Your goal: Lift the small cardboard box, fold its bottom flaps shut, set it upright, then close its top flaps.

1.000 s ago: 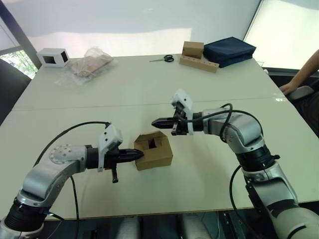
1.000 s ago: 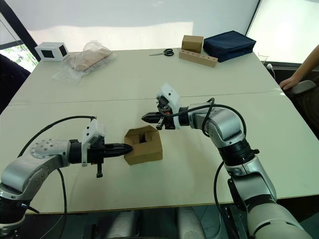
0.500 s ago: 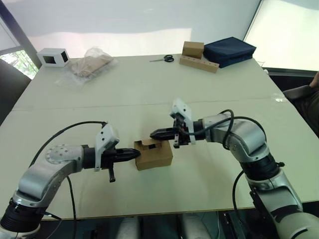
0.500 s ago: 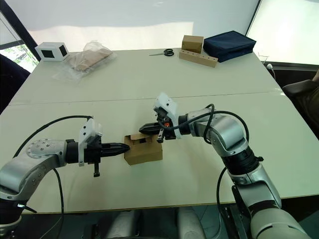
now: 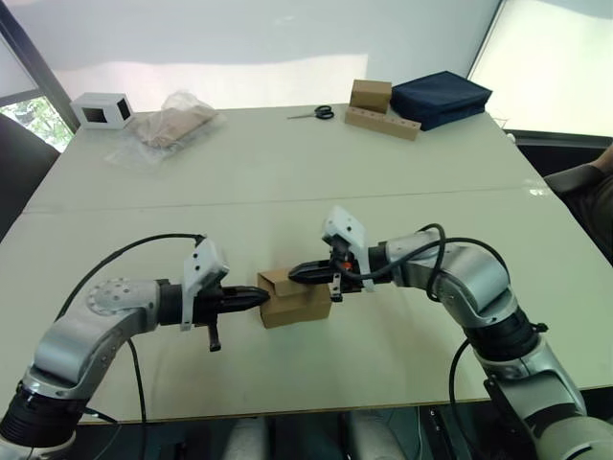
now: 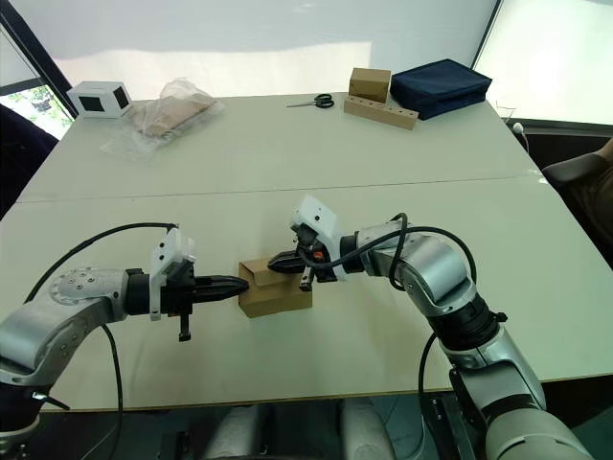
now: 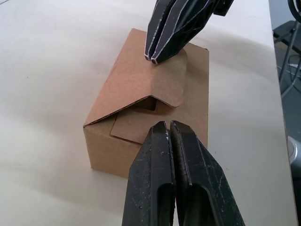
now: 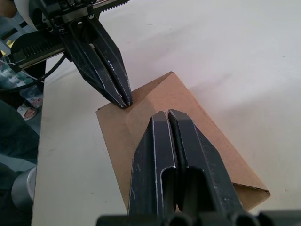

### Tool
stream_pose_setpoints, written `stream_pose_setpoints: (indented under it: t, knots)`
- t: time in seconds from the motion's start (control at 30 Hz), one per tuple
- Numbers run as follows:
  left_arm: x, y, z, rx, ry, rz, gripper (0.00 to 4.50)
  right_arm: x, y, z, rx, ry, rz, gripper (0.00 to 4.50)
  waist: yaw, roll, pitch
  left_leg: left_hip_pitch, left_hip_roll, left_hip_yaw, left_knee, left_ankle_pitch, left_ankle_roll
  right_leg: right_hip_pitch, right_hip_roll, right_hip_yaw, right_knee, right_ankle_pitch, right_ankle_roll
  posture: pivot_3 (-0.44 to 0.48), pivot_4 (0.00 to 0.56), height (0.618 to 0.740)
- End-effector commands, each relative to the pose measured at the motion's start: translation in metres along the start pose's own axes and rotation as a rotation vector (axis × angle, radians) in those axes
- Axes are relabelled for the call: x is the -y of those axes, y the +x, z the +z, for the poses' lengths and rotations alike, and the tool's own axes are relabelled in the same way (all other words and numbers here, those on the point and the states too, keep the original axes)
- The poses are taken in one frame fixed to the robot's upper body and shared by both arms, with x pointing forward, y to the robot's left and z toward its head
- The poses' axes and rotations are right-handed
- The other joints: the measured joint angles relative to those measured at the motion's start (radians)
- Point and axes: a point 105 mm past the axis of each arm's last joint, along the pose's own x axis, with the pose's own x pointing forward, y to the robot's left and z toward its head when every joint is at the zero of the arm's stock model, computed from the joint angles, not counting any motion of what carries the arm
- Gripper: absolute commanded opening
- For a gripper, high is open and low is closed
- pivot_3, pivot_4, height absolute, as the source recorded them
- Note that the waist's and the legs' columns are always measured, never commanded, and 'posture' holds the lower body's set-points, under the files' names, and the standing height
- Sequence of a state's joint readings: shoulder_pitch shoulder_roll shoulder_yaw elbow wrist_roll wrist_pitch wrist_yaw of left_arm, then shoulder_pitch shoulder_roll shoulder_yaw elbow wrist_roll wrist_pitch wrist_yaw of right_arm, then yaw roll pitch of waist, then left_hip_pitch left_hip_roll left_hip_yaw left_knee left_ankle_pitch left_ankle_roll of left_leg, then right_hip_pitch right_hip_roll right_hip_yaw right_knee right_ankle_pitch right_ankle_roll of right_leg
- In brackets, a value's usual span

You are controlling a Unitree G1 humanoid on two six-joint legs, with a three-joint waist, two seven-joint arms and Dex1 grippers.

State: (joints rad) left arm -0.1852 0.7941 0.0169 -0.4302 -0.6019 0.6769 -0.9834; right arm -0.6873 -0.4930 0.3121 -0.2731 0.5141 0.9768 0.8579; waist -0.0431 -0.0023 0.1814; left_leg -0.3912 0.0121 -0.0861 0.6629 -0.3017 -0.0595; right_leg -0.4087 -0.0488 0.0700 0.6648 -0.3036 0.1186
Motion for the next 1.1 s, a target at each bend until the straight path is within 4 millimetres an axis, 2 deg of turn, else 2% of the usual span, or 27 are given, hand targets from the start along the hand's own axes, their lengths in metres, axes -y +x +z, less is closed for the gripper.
stream_pose_setpoints:
  t: [0.03, 0.27, 0.47, 0.57, 0.77, 0.87, 0.97, 1.0, 1.1]
  knots:
    - [-0.001, -0.011, 0.012, 0.016, 0.009, -0.011, 0.10, -0.006, 0.001, 0.004, 0.014, -0.032, 0.008, 0.00, 0.000, 0.000, 0.000, 0.000, 0.000, 0.000, 0.000, 0.000, 0.000, 0.000, 0.000, 0.000, 0.000, 0.000, 0.000, 0.000, 0.150, 0.740]
    - [-0.017, -0.016, 0.036, 0.118, 0.008, 0.064, 0.10, -0.006, 0.001, 0.005, 0.029, -0.023, 0.007, 0.00, 0.002, 0.000, 0.000, 0.000, 0.000, 0.000, 0.000, 0.000, 0.000, 0.000, 0.000, 0.000, 0.000, 0.000, 0.000, 0.000, 0.150, 0.740]
    - [-0.021, 0.002, 0.032, 0.118, 0.011, 0.079, 0.10, -0.006, 0.001, 0.007, 0.041, -0.025, 0.006, 0.00, -0.001, 0.000, 0.000, 0.000, 0.000, 0.000, 0.000, 0.000, 0.000, 0.000, 0.000, 0.000, 0.000, 0.000, 0.000, 0.000, 0.150, 0.740]
    - [-0.024, 0.011, 0.022, 0.093, 0.006, 0.091, 0.10, -0.006, -0.001, 0.009, 0.048, -0.027, -0.003, 0.00, -0.001, 0.000, 0.000, 0.000, 0.000, 0.000, 0.000, 0.000, 0.000, 0.000, 0.000, 0.000, 0.000, 0.000, 0.000, 0.000, 0.150, 0.740]
    - [-0.027, 0.013, 0.018, 0.098, 0.006, 0.103, 0.10, -0.006, -0.006, 0.014, 0.068, -0.050, -0.032, 0.00, 0.000, 0.000, 0.000, 0.000, 0.000, 0.000, 0.000, 0.000, 0.000, 0.000, 0.000, 0.000, 0.000, 0.000, 0.000, 0.000, 0.150, 0.740]
    - [-0.030, 0.012, 0.019, 0.113, -0.003, 0.116, 0.00, -0.007, -0.013, 0.019, 0.080, -0.081, -0.040, 0.76, 0.001, 0.000, 0.000, 0.000, 0.000, 0.000, 0.000, 0.000, 0.000, 0.000, 0.000, 0.000, 0.000, 0.000, 0.000, 0.000, 0.150, 0.740]
    - [-0.030, 0.012, 0.018, 0.121, -0.013, 0.116, 0.00, -0.009, -0.019, 0.024, 0.081, -0.131, -0.045, 2.16, 0.001, 0.000, 0.000, 0.000, 0.000, 0.000, 0.000, 0.000, 0.000, 0.000, 0.000, 0.000, 0.000, 0.000, 0.000, 0.000, 0.150, 0.740]
    - [-0.029, 0.012, 0.018, 0.121, -0.015, 0.114, 0.00, -0.010, -0.021, 0.024, 0.072, -0.155, -0.044, 2.43, 0.001, 0.000, 0.000, 0.000, 0.000, 0.000, 0.000, 0.000, 0.000, 0.000, 0.000, 0.000, 0.000, 0.000, 0.000, 0.000, 0.150, 0.740]
    - [-0.028, 0.014, 0.017, 0.121, -0.018, 0.108, 0.00, -0.014, -0.021, 0.015, 0.015, -0.216, -0.040, 2.43, 0.001, 0.000, 0.000, 0.000, 0.000, 0.000, 0.000, 0.000, 0.000, 0.000, 0.000, 0.000, 0.000, 0.000, 0.000, 0.000, 0.150, 0.740]
